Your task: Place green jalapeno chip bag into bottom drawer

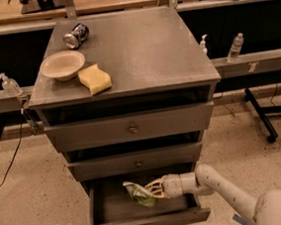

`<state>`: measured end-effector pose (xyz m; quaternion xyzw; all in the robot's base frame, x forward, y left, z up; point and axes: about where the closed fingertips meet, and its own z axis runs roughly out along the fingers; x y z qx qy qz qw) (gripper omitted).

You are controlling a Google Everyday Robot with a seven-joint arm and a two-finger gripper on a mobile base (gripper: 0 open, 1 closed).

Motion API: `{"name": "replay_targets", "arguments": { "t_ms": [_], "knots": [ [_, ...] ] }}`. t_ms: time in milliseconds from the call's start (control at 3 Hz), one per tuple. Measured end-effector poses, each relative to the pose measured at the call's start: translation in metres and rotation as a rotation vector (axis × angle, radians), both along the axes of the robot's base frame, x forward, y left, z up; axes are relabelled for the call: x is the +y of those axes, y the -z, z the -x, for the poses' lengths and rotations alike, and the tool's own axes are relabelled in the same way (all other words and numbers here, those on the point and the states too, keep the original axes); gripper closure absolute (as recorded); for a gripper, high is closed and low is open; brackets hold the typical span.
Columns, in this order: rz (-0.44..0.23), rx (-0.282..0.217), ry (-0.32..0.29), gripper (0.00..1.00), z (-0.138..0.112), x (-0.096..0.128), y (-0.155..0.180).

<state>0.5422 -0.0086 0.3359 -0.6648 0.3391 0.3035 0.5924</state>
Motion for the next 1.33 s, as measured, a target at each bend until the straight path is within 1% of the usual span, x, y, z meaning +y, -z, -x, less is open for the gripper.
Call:
{"name": "replay_targets", "arguments": {
  "t_ms": [333,667,1000,1333],
  "knots": [
    [0.001,-0.001,-0.003,1.00,0.0001,0.0009,0.0011],
    [0.001,-0.003,-0.010,0.87,0.0002,0.0028,0.0026],
    [-0.007,0.000,-0.007,0.62,0.0013,0.0025,0.0044],
    [-0.009,0.001,-0.010,0.40,0.0022,0.0048,0.0047]
  ]
}}
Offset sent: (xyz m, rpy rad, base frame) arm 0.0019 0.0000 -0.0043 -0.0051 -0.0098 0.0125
